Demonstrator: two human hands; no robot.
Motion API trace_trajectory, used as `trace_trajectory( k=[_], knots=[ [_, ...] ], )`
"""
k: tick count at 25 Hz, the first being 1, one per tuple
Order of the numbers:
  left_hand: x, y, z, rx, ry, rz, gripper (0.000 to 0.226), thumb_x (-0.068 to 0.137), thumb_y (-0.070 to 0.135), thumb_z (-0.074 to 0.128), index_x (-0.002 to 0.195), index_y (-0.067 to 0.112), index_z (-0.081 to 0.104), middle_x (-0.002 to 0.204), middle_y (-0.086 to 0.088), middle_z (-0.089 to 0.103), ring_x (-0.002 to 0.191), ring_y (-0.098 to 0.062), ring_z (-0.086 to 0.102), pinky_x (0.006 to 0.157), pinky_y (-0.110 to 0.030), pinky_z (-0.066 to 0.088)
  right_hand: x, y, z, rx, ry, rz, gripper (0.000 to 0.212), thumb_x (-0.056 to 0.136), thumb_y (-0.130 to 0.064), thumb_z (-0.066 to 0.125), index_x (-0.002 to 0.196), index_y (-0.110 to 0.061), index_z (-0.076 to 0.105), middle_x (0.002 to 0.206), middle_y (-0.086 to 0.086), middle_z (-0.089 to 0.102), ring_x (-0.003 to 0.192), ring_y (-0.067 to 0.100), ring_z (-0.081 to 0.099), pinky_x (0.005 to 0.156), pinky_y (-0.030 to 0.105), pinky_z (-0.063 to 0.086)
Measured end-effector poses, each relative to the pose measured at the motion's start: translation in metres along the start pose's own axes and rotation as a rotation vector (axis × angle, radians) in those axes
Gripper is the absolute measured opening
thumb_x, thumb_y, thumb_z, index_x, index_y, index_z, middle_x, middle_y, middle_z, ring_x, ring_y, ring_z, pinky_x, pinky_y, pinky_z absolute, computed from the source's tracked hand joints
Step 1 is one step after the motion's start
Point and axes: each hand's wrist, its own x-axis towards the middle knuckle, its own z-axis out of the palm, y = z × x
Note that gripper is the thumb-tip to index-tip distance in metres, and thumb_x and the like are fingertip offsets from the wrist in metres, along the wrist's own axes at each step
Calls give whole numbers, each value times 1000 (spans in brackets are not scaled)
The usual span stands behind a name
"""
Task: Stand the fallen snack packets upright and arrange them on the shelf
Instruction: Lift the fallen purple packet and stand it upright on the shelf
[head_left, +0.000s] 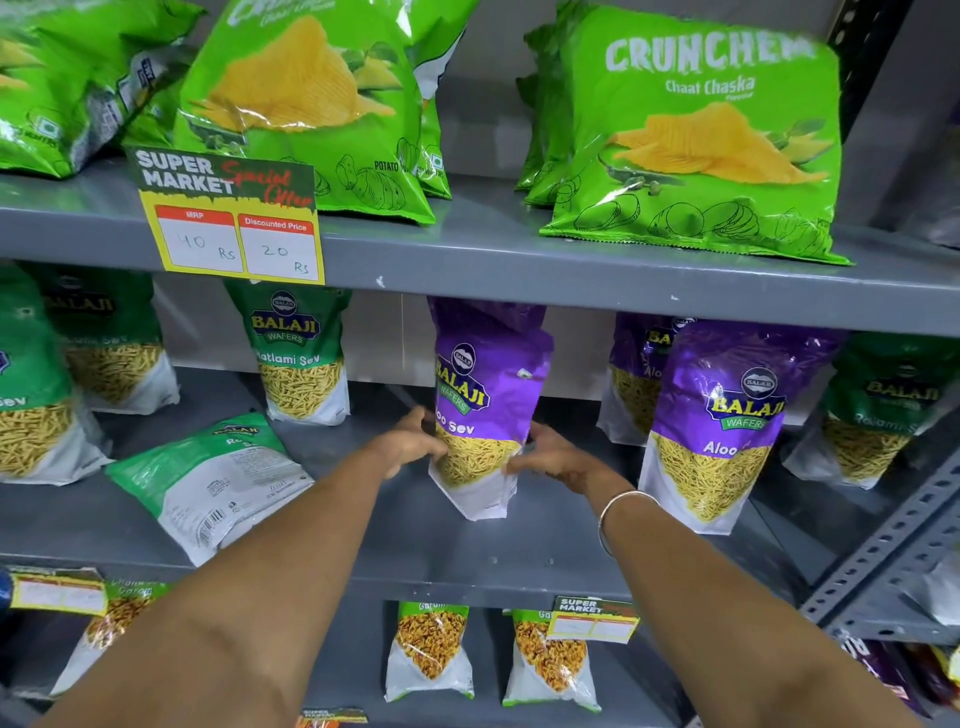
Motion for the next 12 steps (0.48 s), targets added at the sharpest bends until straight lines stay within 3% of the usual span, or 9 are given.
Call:
trace_trajectory(
  k=[1,2,4,7,9,12],
  knots=[
    [1,0,0,-19,9,-7,42,75,-10,60,108,9,43,109,-13,52,99,-18,46,81,-29,42,-4,1,-4,65,-7,-18,59,76,8,63,130,-5,44,106,8,56,89,14,54,60,7,49],
    [2,0,1,-40,5,-20,46,74,-9,63,110,8,40,113,-11,52,104,-20,47,89,-33,41,-5,2,-5,116,10,-17,60,76,9,62,130,-5,40,109,10,58,85,12,54,54,10,47],
    [6,-4,1,-63,-13,-26,68,72,-8,70,127,5,33,127,-14,52,120,-26,49,102,-38,39,-5,4,-4,187,53,-23,64,76,4,62,133,-5,36,121,11,55,96,14,52,58,16,42],
    [8,-10,3,5,-24,7,90,70,-1,75,143,11,23,140,-17,44,133,-31,40,111,-43,35,-4,7,-2,236,111,-22,52,83,4,57,132,-8,43,119,7,56,102,16,51,63,14,40],
    [9,-12,4,82,42,20,88,68,6,78,141,14,29,147,-16,34,138,-31,31,114,-44,31,-8,7,-5,260,108,-34,47,84,2,58,129,-7,47,113,4,57,98,15,53,61,14,41],
    [6,-12,6,-40,60,34,69,68,-3,76,124,6,36,139,-15,45,129,-27,44,101,-34,39,-14,6,-6,303,12,-60,44,82,5,63,120,-10,48,98,-4,61,78,-3,62,53,11,50]
  ],
)
